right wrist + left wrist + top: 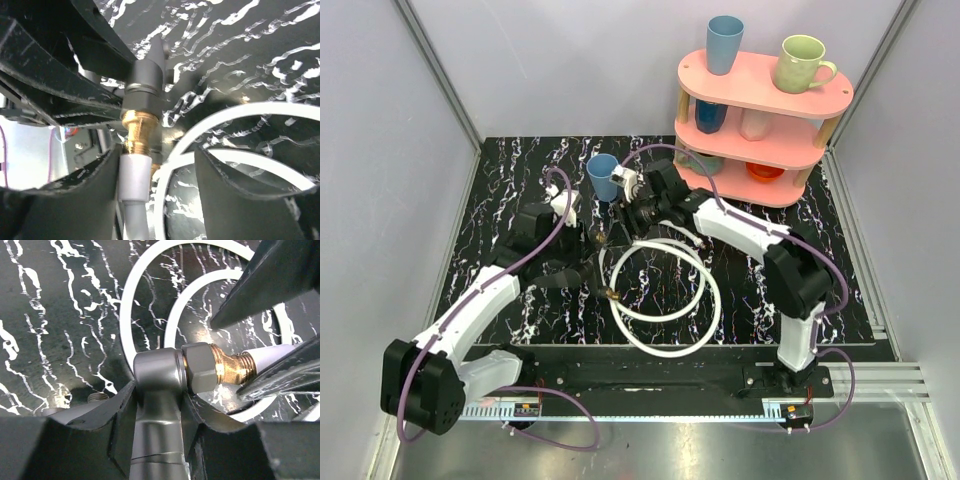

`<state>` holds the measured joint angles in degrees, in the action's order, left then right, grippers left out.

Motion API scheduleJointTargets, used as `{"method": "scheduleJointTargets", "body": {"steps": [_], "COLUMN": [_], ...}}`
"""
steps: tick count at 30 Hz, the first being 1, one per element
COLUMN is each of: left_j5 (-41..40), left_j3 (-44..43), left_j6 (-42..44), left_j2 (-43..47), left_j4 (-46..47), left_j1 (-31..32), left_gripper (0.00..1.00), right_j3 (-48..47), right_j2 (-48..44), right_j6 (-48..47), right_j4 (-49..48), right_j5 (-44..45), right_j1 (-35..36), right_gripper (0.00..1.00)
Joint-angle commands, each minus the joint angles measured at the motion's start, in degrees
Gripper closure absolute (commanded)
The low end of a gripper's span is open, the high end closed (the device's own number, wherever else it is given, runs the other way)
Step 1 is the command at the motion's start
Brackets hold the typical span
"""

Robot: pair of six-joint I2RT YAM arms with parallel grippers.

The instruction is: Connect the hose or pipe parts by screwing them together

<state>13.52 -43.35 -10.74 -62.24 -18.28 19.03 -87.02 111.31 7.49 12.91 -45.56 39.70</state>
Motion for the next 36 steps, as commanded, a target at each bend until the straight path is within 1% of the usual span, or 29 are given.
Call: {"method": "scheduleJointTargets", "body": {"steps": [1, 2, 3, 4, 5, 6, 7, 8, 9, 10, 11, 12, 14, 19, 20, 21, 23, 25, 31, 34, 35, 36], "left_j5": [6.61, 6.61, 6.61, 6.78, 6.96, 7.66, 7.92, 8.19, 8.89, 9.33, 9.77, 10.38, 11.17, 15.83, 16.45, 17.32, 17.86, 18.38, 19.79, 20.23, 20.32, 20.32], "left_j3": [-5.25, -5.25, -5.42, -5.95, -6.3, -6.65, -7.18, -7.44, -7.62, -8.06, -8.32, -8.41, -8.76, -9.47, -9.64, -9.64, -10.0, -10.08, -10.52, -10.52, -10.44, -10.52], "left_j6": [-0.77, -1.03, -1.12, -1.12, -1.04, -1.03, -1.03, -1.03, -1.03, -0.95, -0.95, -0.95, -0.95, -1.03, -0.95, -0.95, -0.77, -0.68, -0.6, -0.6, -0.51, -0.51], "left_j2": [1.86, 1.6, 1.42, 1.07, 0.46, 0.02, -0.34, -0.95, -1.3, -1.57, -2.27, -2.54, -3.32, -4.82, -5.34, -5.52, -6.05, -6.14, -6.93, -7.02, -6.93, -6.93], "left_j4": [7.65, 7.47, 7.3, 6.34, 5.72, 5.19, 4.4, 3.96, 3.61, 2.82, 2.64, 2.29, 1.67, 1.06, 0.97, 0.79, 0.44, 0.27, 0.0, -0.17, -0.17, -0.09], "left_j1": [0.75, 0.66, 0.57, 0.49, 0.49, 0.4, 0.31, 0.31, 0.22, 0.22, 0.22, 0.13, 0.05, -0.22, -0.22, -0.22, -0.22, -0.22, -0.31, -0.31, -0.22, -0.3], "left_gripper": [1.0, 1.0, 1.0, 1.0, 1.0, 1.0, 1.0, 1.0, 1.0, 1.0, 1.0, 1.0, 1.0, 1.0, 1.0, 1.0, 1.0, 1.0, 1.0, 1.0, 1.0, 1.0], "right_j3": [5.36, 8.33, 9.84, 11.51, 15.18, 17.22, 19.33, 24.05, 26.53, 29.08, 33.98, 36.03, 38.58, 38.33, 38.42, 38.59, 39.21, 39.3, 38.86, 38.16, 37.98, 37.81], "right_j2": [-12.75, -14.43, -16.19, -19.52, -21.38, -23.05, -26.54, -28.41, -30.08, -33.31, -34.74, -35.8, -37.39, -35.37, -34.67, -33.53, -32.47, -30.98, -27.73, -26.06, -25.79, -25.09], "right_j6": [-9.03, -11.07, -13.53, -18.25, -20.99, -27.29, -31.09, -35.13, -43.26, -47.0, -50.52, -56.21, -60.12, -71.19, -72.69, -74.96, -76.82, -79.11, -81.58, -82.02, -81.93, -80.89], "right_j4": [-4.64, -5.51, -7.09, -8.15, -9.38, -12.26, -14.38, -16.05, -19.99, -22.55, -25.36, -30.69, -33.29, -29.87, -29.43, -29.52, -30.48, -31.18, -33.56, -33.47, -33.82, -33.91], "right_j5": [15.48, 18.2, 18.66, 19.01, 20.58, 21.64, 22.18, 23.84, 24.72, 25.6, 27.52, 28.5, 31.22, 35.62, 37.37, 38.34, 41.06, 42.57, 45.21, 46.97, 47.49, 47.93], "right_j1": [-0.24, -0.33, -0.07, 0.11, 0.29, 1.42, 2.3, 3.53, 5.98, 7.39, 8.62, 9.77, 12.32, 15.93, 16.89, 17.16, 18.12, 19.0, 21.12, 21.38, 21.38, 21.38], "right_gripper": [0.15, 0.09, 0.09, 0.06, 0.06, 0.06, 0.05, 0.06, 0.06, 0.06, 0.06, 0.06, 0.07, 0.09, 0.11, 0.14, 0.17, 0.22, 0.27, 0.45, 0.63, 0.7]}}
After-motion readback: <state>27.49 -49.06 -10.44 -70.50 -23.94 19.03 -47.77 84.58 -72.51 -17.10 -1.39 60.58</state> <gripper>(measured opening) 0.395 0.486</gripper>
